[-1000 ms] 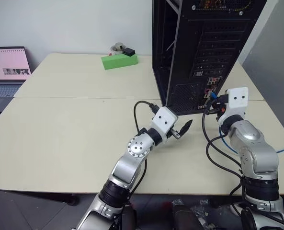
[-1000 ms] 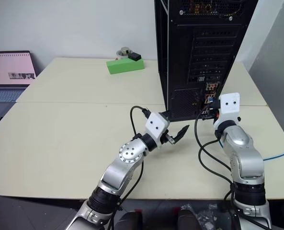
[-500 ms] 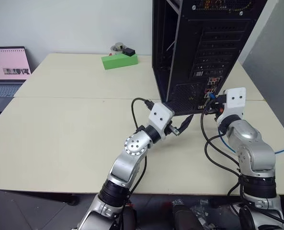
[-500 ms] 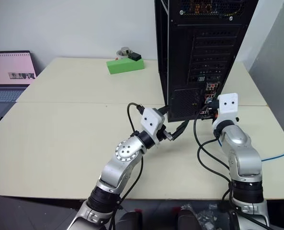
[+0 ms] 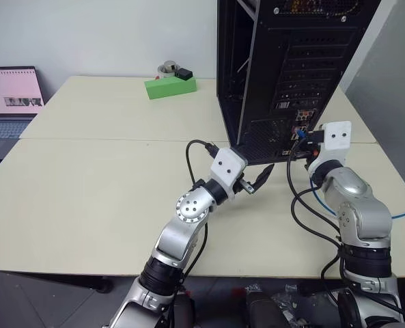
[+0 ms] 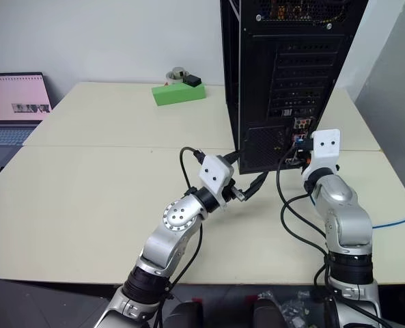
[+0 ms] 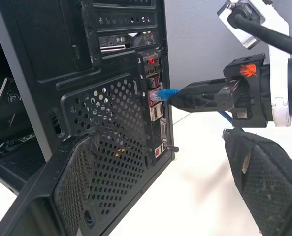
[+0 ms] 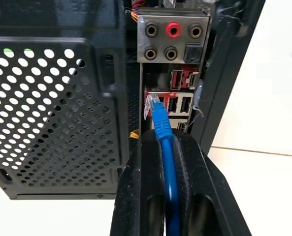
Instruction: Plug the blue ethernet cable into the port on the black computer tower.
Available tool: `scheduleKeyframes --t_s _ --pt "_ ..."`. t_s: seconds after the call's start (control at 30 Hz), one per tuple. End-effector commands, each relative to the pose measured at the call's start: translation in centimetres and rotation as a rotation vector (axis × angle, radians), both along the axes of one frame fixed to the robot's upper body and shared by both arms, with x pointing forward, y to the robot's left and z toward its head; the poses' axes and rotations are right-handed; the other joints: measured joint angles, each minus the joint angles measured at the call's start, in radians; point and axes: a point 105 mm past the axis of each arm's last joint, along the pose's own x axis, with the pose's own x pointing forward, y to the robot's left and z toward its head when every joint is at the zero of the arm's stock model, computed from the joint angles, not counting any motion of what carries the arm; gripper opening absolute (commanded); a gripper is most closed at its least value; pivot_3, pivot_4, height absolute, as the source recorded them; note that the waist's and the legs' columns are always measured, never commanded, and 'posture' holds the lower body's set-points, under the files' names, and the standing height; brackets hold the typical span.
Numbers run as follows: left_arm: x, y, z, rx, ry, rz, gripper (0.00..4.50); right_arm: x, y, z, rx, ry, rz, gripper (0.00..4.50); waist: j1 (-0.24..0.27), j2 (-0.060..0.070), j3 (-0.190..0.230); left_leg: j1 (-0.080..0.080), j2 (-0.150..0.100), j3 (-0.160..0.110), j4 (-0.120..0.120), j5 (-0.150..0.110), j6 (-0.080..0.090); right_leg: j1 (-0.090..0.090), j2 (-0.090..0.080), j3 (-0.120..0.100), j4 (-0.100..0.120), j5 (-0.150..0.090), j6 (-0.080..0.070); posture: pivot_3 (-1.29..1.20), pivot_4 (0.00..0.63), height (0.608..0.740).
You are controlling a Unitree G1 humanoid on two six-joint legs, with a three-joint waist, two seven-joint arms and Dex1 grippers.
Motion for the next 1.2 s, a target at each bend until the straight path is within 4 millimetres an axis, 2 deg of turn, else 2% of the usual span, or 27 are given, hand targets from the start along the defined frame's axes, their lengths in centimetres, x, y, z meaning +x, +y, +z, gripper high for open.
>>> scheduleKeyframes --t_s 0.03,0.63,1.2 --pt "-0.6 -0.1 1.3 -0.017 -0.058 -0.020 4.23 -0.1 -0.2 1.6 0.016 -0.060 -0.009 0.00 0.000 0.000 0.000 0.000 0.000 0.000 0.000 0.000 0.000 0.000 0.000 0.000 0.000 0.000 0.000 0.00 0.150 0.740" --pt "-0.5 0.1 1.2 -0.014 -0.059 -0.008 4.23 0.2 -0.1 1.0 0.113 -0.031 -0.050 0.00 -0.001 0.000 0.000 0.000 0.000 0.000 0.000 0.000 0.000 0.000 0.000 0.000 0.000 0.000 0.000 0.00 0.150 0.740" --pt "-0.7 0.0 1.0 0.004 -0.070 -0.012 4.23 -0.1 1.1 2.6 0.126 -0.084 0.018 0.00 -0.003 0.000 0.000 0.000 0.000 0.000 0.000 0.000 0.000 0.000 0.000 0.000 0.000 0.000 0.000 0.00 0.150 0.740"
